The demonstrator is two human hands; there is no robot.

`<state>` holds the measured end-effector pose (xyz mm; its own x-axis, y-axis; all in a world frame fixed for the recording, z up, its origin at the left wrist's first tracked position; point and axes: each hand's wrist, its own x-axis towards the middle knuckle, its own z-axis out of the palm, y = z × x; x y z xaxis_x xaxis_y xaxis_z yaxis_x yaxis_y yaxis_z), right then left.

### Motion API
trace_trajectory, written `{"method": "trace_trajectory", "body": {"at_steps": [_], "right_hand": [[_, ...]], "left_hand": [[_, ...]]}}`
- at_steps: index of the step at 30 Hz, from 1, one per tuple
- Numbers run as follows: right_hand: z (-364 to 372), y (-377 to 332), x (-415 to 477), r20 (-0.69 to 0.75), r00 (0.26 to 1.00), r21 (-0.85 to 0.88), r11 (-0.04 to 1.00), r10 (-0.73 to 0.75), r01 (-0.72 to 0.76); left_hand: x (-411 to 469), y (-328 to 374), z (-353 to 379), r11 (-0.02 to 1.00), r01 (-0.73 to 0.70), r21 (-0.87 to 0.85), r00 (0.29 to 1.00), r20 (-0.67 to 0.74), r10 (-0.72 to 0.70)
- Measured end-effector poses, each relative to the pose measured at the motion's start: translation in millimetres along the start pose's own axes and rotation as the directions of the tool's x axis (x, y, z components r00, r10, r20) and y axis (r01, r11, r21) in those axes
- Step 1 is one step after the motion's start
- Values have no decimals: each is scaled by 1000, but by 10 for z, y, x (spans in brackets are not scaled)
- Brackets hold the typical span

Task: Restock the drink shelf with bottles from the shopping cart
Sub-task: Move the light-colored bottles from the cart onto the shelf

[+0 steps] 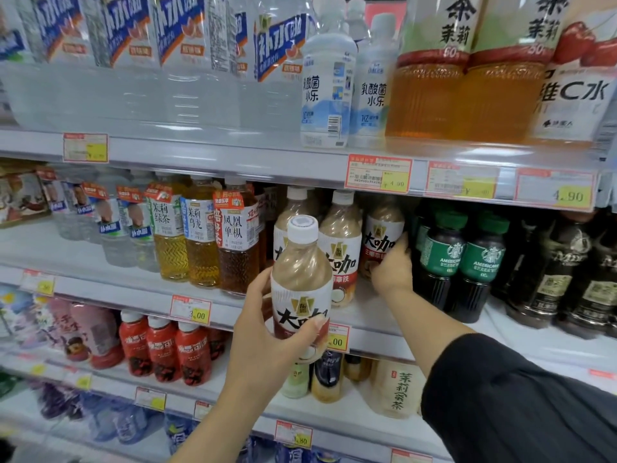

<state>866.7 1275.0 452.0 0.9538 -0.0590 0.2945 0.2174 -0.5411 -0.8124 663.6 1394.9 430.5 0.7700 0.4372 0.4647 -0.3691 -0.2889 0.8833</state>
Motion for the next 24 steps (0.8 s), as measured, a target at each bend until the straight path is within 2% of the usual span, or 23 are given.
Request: {"method": "trace_trajectory", "body": {"at_steps": [9, 24], "right_hand": [[73, 52, 184, 52, 997, -23, 998, -57, 58], [59, 87, 303, 141, 989, 18, 999, -38, 36]], "left_hand": [[22, -10, -50, 999, 22, 37, 1000, -19, -22], [22, 28, 7, 999, 29, 46, 1000, -8, -29]]}}
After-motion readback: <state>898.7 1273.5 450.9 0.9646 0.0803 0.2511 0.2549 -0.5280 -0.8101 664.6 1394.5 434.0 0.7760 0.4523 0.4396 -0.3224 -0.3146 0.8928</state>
